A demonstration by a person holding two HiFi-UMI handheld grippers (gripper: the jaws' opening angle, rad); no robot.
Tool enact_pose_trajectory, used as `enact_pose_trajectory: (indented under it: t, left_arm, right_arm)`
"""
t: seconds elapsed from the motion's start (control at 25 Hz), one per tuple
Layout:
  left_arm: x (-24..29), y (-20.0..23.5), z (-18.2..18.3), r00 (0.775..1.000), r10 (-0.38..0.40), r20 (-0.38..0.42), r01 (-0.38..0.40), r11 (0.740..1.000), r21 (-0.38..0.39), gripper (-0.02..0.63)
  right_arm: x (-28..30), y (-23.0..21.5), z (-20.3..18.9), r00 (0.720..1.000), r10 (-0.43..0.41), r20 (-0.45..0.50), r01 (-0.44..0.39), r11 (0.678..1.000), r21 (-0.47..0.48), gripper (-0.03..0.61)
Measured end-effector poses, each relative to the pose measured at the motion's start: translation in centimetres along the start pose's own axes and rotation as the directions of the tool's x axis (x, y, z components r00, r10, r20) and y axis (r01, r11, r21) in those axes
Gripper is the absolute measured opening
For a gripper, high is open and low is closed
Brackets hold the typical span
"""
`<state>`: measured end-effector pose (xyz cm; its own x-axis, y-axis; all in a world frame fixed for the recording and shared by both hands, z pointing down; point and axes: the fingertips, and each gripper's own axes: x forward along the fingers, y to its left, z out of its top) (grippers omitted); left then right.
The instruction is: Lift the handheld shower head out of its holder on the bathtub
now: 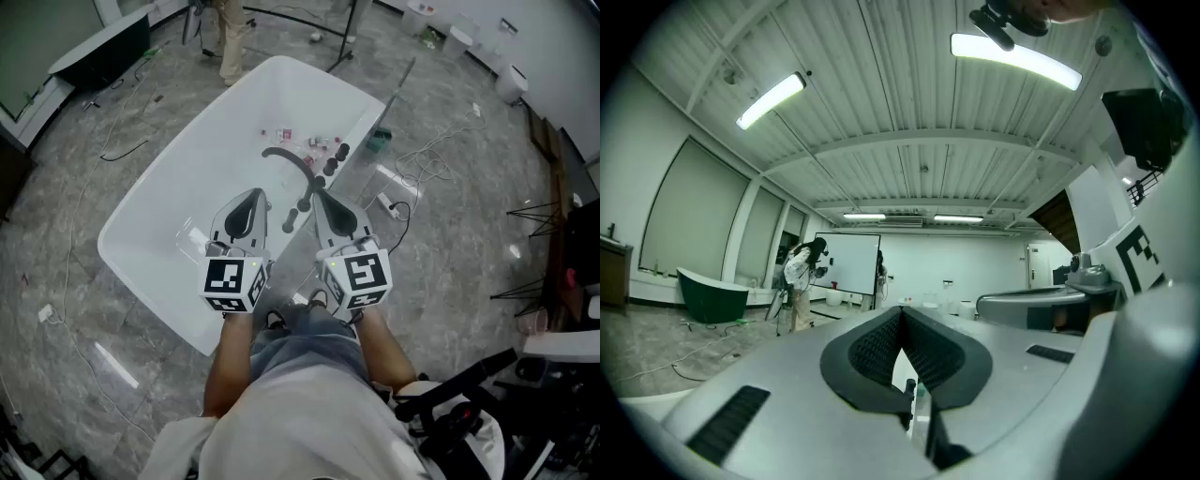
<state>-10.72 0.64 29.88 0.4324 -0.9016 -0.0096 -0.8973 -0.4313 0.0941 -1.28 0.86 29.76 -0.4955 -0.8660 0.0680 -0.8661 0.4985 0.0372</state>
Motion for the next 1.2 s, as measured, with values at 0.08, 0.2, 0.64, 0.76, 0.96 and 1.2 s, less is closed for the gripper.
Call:
enact_pose_trajectory:
  t: [0.08, 0.2, 0.64, 0.76, 0.96, 1.2]
  left_arm:
    - [0.6, 0.4, -0.8, 1.000, 0.000, -0.010, 0.000, 1.000, 0.012, 0.017]
    - [1.7, 0.8, -2.6, 0.999, -0.017, -0.037, 0.017, 1.000, 0.016, 0.017]
    - [10.0, 3.2, -14.1, 0.997, -0.008, -0.082, 0.015, 0.995, 0.095, 0.018]
    - [13.8, 5.2, -20.0, 0.991, 0.023, -0.132, -0.008, 0.993, 0.115, 0.018]
    - [20.8, 7.2, -28.5, 0.990, 0.069, -0.123, -0.062, 0.996, 0.058, 0.018]
    - [28.0, 10.2, -36.2, 0.980, 0.091, -0.176, -0.083, 0.995, 0.049, 0.018]
  right_arm:
    - [0.8, 0.0, -1.0, 1.000, 0.007, -0.005, -0.007, 1.000, 0.005, 0.017]
    - [1.8, -0.2, -2.3, 1.000, 0.011, -0.012, -0.010, 1.000, 0.015, 0.017]
    - [9.2, -5.4, -15.7, 1.000, 0.003, -0.013, -0.002, 0.999, 0.037, 0.018]
    - [14.1, -7.9, -25.1, 0.997, 0.032, -0.071, -0.023, 0.992, 0.120, 0.161]
    - [22.3, -14.0, -41.6, 0.971, -0.103, -0.216, 0.134, 0.982, 0.136, 0.196]
    - [31.9, -17.0, -54.7, 0.924, -0.126, -0.361, 0.171, 0.981, 0.097, 0.196]
